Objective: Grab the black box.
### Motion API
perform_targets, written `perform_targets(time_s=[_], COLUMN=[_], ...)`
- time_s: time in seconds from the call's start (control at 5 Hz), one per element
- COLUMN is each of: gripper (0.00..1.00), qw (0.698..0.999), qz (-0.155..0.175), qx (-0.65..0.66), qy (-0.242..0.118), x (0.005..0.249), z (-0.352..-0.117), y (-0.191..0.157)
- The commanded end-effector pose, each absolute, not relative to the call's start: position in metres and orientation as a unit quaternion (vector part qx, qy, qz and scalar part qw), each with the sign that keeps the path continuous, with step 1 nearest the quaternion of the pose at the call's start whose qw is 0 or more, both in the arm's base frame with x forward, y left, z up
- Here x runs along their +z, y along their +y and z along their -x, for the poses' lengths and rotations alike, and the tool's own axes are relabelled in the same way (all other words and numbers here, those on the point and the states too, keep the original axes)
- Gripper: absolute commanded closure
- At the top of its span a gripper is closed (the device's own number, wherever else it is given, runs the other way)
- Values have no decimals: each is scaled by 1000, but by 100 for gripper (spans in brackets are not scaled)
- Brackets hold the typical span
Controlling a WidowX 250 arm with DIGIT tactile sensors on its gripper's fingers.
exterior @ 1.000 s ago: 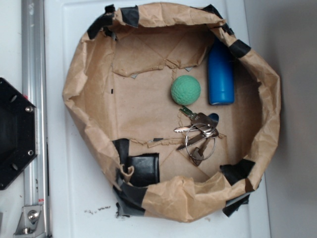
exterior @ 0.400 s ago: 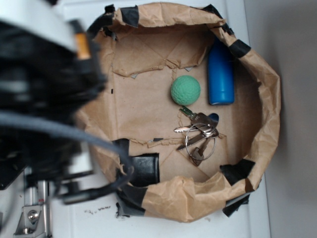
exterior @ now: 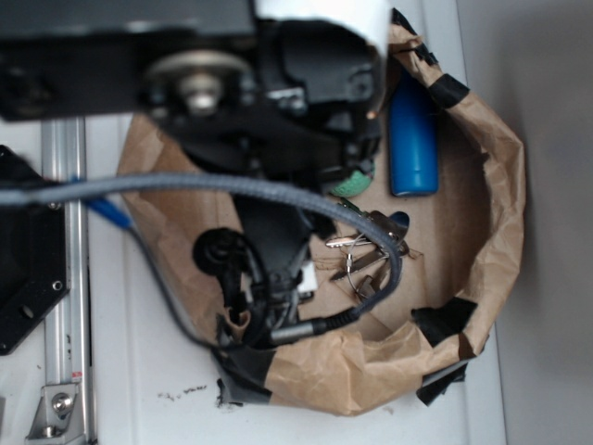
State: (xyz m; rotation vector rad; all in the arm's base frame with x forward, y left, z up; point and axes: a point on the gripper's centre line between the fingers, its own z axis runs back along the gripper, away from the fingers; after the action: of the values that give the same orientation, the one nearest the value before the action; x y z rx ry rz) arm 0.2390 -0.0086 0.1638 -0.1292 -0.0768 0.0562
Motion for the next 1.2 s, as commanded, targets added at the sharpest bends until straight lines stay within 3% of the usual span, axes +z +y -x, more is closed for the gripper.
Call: perform_targets(time_s=[0.0,0.8,1.0], gripper=[0,0,0], qw=[993,993,996], qz=[119,118,79], qx=[4,-6,22], qy=[-20,-17,-41], x=[139,136,118], z=[-237,-239,-249], y=[-8,-8,6])
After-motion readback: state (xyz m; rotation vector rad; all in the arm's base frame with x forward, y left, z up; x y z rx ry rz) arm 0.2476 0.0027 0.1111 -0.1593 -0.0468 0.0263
